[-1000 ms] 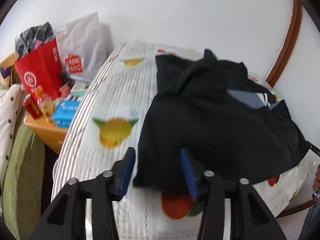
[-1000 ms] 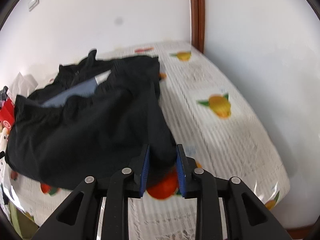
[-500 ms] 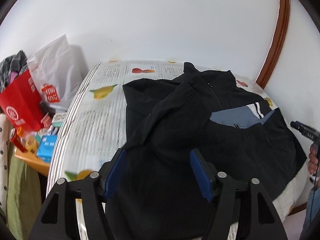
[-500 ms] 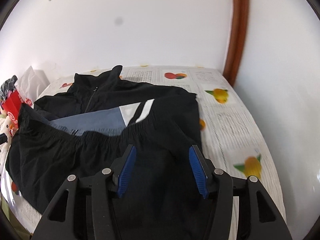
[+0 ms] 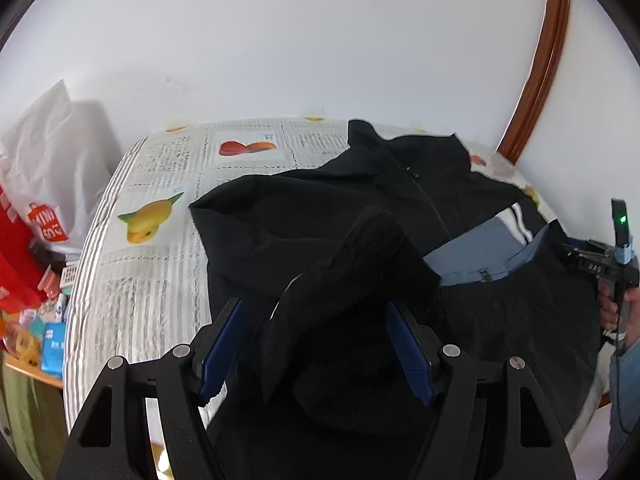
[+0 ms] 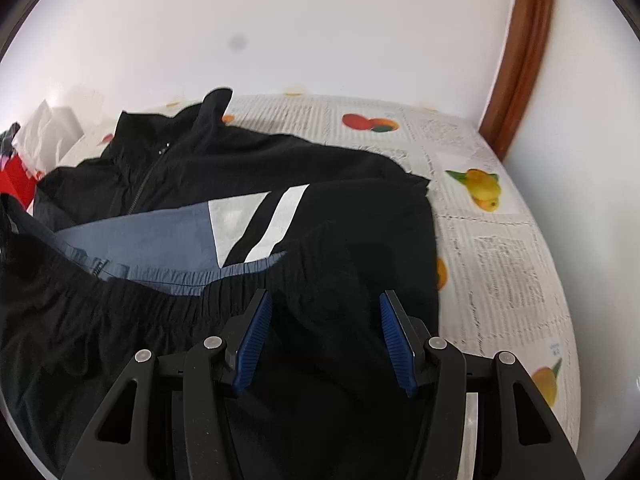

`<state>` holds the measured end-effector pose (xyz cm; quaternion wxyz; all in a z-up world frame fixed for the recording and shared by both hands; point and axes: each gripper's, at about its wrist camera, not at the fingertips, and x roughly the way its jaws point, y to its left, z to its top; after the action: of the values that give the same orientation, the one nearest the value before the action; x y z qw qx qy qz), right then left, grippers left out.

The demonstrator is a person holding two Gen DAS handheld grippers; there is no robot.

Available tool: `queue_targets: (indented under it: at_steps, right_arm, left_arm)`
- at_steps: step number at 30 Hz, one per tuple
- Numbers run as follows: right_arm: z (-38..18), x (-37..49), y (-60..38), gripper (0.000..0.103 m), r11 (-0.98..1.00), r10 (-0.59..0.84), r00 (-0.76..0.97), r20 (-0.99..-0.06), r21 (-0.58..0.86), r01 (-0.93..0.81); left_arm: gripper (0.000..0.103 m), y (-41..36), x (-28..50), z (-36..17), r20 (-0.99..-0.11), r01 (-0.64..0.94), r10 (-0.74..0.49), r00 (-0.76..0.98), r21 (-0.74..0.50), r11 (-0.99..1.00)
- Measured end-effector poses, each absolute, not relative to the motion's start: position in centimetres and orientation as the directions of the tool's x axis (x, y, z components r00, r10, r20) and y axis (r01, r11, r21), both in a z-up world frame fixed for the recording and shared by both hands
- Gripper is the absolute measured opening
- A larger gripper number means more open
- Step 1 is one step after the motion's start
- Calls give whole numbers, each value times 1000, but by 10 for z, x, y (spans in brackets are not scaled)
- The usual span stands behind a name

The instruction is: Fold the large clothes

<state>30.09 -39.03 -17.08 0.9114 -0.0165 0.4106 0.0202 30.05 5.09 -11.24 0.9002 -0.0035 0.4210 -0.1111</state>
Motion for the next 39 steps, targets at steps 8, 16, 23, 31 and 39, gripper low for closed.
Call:
queue_targets:
  at_steps: [8, 16, 23, 31, 39]
  right_arm:
    - [-179, 314, -392, 32, 998, 43, 650, -759, 9, -56]
    - [-130, 292, -409, 9, 990, 139, 765, -629, 114, -86]
    - [-97, 309, -404, 8, 987, 134, 858, -497, 147, -68]
    - [-134, 354, -398, 8, 993, 48, 835, -548, 119, 22]
    - [-172, 397, -405, 9, 983, 11, 770, -638, 146, 107]
  left_arm:
    - [16, 45, 313, -123, -783, 178, -183, 595, -93, 980]
    - [10, 71, 301, -89, -689, 98, -220, 691, -212, 972]
    - [10, 64, 320, -77, -621, -16, -80, 779, -148, 989]
    - [10, 52, 367, -117, -689, -77, 10, 725, -66, 995]
    - [13, 50, 389, -142, -756, -71, -3, 655, -65, 995]
